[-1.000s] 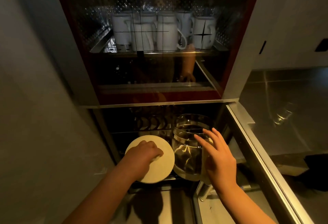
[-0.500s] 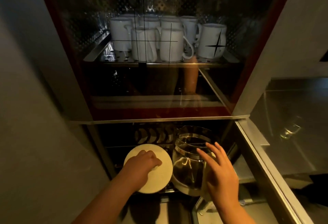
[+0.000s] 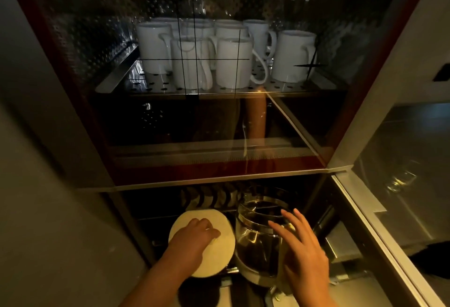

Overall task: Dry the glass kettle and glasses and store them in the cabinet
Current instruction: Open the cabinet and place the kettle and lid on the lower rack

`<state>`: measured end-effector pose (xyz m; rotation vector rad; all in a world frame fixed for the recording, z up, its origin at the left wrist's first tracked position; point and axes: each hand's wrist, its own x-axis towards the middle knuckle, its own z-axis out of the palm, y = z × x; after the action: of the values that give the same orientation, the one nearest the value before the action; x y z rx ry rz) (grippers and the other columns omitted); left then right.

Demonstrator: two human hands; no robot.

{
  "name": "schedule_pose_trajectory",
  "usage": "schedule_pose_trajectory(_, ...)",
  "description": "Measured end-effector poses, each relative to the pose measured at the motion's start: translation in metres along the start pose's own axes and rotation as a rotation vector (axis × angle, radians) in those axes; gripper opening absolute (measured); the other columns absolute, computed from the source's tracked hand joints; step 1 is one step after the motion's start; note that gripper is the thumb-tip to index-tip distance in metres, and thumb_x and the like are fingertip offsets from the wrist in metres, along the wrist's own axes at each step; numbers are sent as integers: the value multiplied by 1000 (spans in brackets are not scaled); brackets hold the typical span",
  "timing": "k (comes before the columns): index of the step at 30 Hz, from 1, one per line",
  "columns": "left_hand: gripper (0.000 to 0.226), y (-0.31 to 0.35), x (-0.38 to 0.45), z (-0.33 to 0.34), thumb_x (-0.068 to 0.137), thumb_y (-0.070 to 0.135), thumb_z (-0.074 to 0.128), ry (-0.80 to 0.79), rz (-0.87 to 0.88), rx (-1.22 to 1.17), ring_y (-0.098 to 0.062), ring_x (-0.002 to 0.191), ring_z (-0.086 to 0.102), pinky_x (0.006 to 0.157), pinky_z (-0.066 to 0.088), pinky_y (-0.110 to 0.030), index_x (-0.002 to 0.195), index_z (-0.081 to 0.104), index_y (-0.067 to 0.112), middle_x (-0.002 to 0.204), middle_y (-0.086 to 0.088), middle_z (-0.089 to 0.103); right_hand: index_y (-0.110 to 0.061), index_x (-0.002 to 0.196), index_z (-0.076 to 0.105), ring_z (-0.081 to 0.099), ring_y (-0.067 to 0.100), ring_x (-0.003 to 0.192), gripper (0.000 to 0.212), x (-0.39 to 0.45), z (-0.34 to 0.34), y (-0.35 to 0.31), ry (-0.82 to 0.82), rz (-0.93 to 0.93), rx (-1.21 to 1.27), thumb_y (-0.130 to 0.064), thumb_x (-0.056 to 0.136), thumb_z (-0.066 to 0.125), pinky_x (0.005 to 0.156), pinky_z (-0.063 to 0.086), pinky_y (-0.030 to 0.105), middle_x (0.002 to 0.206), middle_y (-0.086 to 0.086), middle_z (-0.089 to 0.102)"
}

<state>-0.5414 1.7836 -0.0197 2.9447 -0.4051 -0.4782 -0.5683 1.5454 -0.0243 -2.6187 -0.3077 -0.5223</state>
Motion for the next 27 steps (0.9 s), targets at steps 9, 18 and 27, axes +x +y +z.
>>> schedule_pose_trajectory(9, 64, -15, 12, 8, 90, -1, 41, 41, 0, 18, -17, 134, 27, 98, 35, -30, 145, 33, 33, 147, 5, 29, -45, 116, 54, 37, 24, 133, 101, 5, 9, -2, -1, -9, -5, 13, 39, 82, 74, 54, 39, 141, -14, 39)
schedule_pose_trajectory(18, 68, -20, 31, 16, 88, -5, 42, 61, -5, 56, -20, 138, 23, 104, 33, -32, 145, 32, 31, 151, 1, 25, -48, 114, 51, 33, 20, 135, 99, 4, 14, 0, -17, 2, -8, 6, 39, 85, 77, 52, 37, 144, -18, 32)
schedule_pose_trajectory(27, 69, -21, 48, 15, 87, -2, 50, 12, -1, 101, -23, 137, 26, 105, 35, -33, 146, 31, 28, 150, -2, 27, -47, 112, 52, 32, 20, 138, 89, 3, 17, 3, -17, 11, 19, 1, 45, 86, 80, 56, 43, 144, -20, 30)
